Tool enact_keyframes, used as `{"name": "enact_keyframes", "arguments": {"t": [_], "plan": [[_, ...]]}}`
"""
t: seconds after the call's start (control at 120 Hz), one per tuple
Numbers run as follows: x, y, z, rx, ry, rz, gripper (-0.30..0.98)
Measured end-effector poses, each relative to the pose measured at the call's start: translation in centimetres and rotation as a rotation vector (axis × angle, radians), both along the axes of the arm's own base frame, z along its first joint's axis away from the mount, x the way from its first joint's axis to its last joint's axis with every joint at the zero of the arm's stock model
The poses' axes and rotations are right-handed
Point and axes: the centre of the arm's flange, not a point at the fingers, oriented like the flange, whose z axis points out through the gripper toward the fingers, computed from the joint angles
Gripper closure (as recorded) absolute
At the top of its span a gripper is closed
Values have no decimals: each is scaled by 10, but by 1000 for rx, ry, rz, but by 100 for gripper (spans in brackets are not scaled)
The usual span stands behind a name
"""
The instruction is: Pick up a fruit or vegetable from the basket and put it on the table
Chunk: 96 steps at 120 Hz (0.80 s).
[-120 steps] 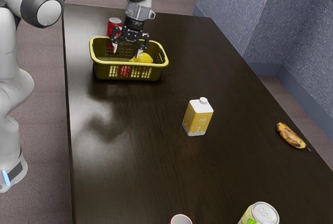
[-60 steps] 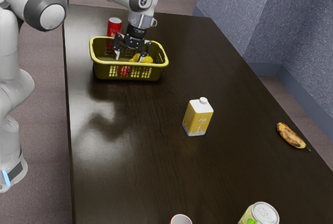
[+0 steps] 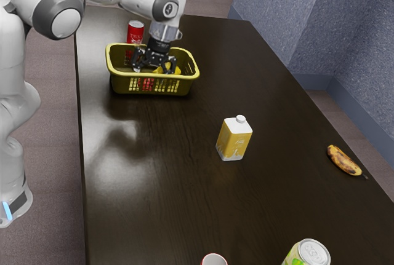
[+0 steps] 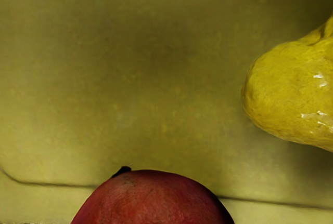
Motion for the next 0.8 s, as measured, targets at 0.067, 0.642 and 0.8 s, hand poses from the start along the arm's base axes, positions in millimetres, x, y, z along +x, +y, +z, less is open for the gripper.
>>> {"name": "enact_keyframes", "arguments": {"t": [0.067, 0.642, 0.8], "plan": [[-1, -1, -3, -7, 2, 4, 0], [-2, -1, -2, -10, 2, 7, 44], [-4, 2, 1, -13, 7, 12, 43]]}}
